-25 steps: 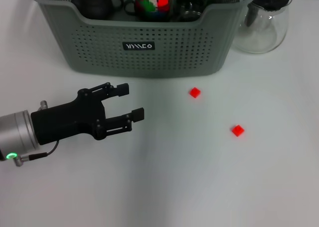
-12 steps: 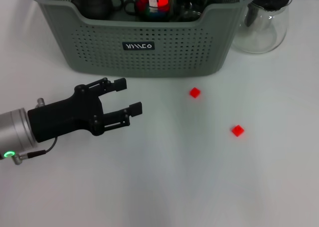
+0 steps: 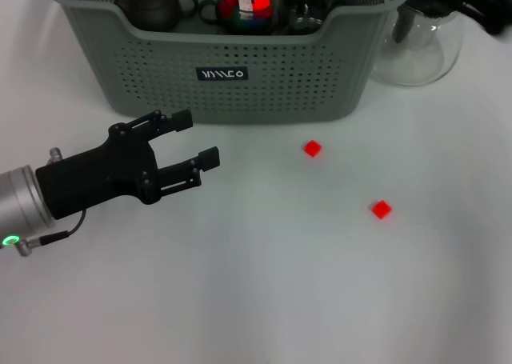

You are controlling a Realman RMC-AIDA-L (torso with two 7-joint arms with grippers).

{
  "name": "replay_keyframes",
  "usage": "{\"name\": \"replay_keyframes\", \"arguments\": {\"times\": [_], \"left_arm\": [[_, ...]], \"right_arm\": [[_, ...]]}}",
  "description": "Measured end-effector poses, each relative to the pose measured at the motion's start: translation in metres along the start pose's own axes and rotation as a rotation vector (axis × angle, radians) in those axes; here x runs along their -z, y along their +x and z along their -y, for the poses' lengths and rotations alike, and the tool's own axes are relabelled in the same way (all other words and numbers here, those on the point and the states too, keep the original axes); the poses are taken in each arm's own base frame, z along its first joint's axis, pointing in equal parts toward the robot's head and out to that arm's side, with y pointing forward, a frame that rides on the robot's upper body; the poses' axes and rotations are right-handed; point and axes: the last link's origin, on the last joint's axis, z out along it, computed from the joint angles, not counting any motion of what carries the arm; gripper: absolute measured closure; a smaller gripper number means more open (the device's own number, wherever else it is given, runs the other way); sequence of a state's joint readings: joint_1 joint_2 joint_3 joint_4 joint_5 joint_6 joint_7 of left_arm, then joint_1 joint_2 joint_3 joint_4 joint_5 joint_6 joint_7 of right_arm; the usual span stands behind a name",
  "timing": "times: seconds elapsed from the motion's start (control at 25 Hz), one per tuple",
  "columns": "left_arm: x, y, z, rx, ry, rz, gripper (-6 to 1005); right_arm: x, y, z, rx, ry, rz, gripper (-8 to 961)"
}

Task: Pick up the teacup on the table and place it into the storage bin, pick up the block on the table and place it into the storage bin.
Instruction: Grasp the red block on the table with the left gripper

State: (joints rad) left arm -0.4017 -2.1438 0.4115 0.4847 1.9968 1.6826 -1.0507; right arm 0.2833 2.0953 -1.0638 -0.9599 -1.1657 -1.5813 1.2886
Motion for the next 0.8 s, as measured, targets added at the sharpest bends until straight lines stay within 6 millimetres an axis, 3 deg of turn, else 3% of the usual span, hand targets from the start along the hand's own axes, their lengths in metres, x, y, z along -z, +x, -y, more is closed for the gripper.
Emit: {"name": "replay_keyframes", "arguments": {"times": [0.16,0.32,0.52,0.68,0.72,0.8], "left_arm": [[-0.006,-0.003,-0.002,-0.020,-0.014,0.010,222],[-0.021,-0.014,-0.006,-0.049,-0.023,0.055,223],[-0.058,-0.029,-0.019,-0.146,-0.054,0.057,225],[-0.089,-0.038,-0.032,-0.222,-0.034,0.035,226],[-0.108,-0.044,-0.035,-0.266,0.018,0.048,226],[-0.115,-0.046,-0.037,-0.284,0.043,0.057,226]], "right_arm": [[0.066,0.025,-0.014,-0.001,0.114,0.023,213],[0.113,0.038,-0.031,0.005,0.222,0.002,213],[0.141,0.044,-0.040,-0.013,0.327,-0.014,214],[0.148,0.044,-0.042,-0.022,0.353,0.000,213],[0.149,0.043,-0.042,-0.022,0.355,0.003,213],[0.150,0.043,-0.042,-0.020,0.357,0.008,213]]}}
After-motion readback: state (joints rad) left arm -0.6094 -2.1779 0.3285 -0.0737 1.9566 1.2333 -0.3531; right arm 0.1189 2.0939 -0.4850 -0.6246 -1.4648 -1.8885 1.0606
